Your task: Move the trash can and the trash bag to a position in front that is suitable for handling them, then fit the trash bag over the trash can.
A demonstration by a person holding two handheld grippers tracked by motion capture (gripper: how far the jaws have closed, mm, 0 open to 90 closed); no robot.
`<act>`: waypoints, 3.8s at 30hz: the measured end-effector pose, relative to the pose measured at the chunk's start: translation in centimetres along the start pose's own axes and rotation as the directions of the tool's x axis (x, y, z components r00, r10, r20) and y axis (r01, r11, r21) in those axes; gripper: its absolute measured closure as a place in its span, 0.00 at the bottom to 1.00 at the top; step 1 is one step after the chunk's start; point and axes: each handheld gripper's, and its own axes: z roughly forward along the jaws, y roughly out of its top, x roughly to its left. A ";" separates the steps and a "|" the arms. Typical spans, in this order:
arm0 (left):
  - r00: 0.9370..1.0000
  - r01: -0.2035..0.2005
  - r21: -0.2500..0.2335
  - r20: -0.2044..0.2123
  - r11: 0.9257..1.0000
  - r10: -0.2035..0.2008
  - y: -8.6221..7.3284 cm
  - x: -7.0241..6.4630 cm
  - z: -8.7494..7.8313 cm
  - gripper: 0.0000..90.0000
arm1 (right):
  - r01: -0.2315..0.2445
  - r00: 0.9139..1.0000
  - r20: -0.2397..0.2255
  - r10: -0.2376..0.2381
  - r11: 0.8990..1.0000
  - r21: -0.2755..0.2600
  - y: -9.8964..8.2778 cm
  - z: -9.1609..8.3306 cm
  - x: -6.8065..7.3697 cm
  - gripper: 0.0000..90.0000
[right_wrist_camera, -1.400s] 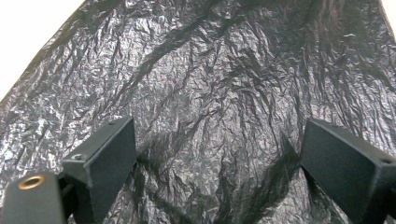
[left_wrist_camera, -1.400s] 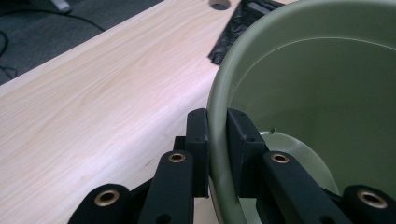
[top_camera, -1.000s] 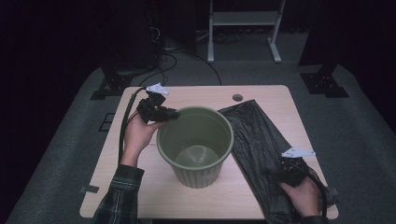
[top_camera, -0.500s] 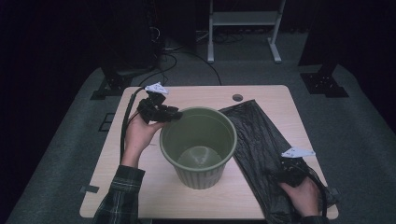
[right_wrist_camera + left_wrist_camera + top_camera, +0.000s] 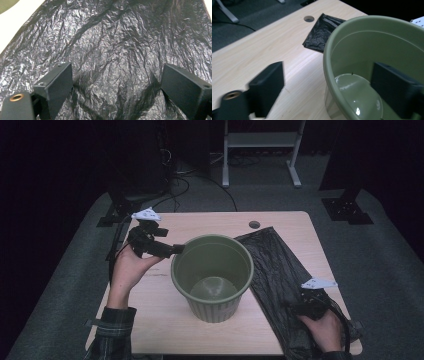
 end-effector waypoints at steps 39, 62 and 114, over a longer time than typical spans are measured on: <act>0.998 -0.030 -0.024 -0.051 0.999 0.029 -14.0 -4.0 -1.1 0.01 | -0.006 1.000 0.005 0.006 1.000 -0.001 0.0 0.0 0.0 0.11; 0.996 -0.043 0.064 -0.078 0.997 0.048 -19.4 -3.4 5.7 0.01 | -0.007 1.000 0.005 0.007 1.000 0.000 0.0 0.0 0.0 0.11; 0.997 -0.036 0.140 -0.062 0.989 0.045 -21.3 -2.9 7.4 0.00 | 0.039 0.986 -0.161 -0.044 0.999 -0.030 0.7 -0.3 2.0 1.00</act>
